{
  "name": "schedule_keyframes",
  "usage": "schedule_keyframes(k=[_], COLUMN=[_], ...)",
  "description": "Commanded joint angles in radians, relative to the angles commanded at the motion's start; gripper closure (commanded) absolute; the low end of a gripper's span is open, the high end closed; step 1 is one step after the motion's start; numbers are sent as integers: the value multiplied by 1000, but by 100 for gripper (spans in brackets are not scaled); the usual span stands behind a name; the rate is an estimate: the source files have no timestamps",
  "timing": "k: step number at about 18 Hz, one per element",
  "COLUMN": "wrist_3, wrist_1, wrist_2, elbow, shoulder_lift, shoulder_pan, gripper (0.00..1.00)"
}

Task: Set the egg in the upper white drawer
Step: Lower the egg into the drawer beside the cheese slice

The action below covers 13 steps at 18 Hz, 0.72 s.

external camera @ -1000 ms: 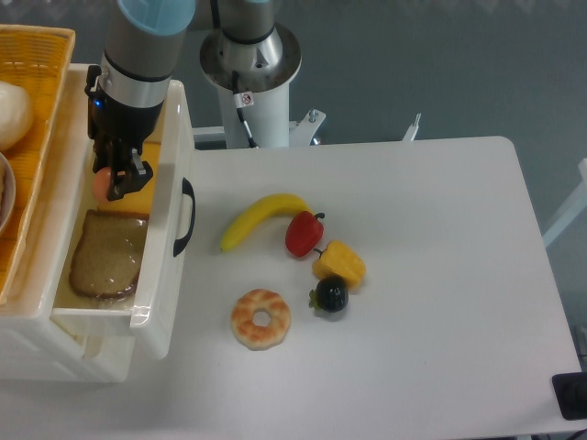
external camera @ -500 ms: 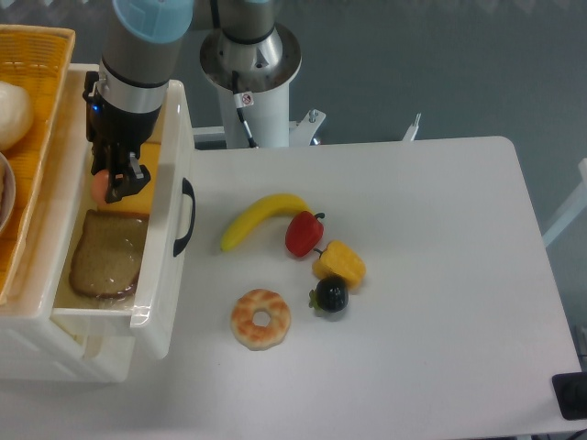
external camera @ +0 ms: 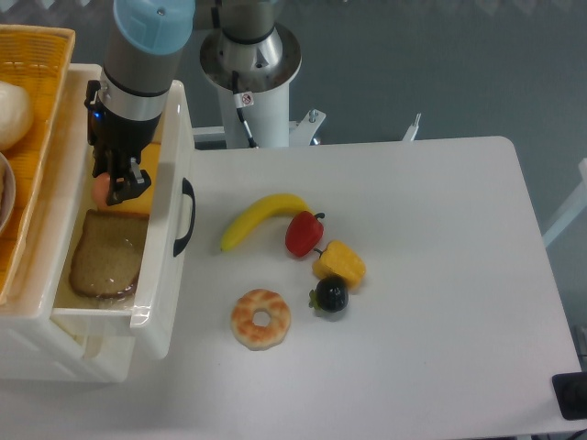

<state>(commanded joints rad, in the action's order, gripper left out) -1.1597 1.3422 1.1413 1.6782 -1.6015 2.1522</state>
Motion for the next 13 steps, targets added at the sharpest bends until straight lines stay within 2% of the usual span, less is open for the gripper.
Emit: schedule_keyframes(k=[3, 5, 11, 13], wrist_3=[0, 0, 0, 0], wrist_1=[0, -2, -2, -2], wrist_2=[0, 0, 2, 2], elbow=[2, 0, 2, 2], shoulder_lift=[0, 0, -3, -2], shoulder_pan=[0, -2, -14, -14], gripper=[57, 51, 49, 43])
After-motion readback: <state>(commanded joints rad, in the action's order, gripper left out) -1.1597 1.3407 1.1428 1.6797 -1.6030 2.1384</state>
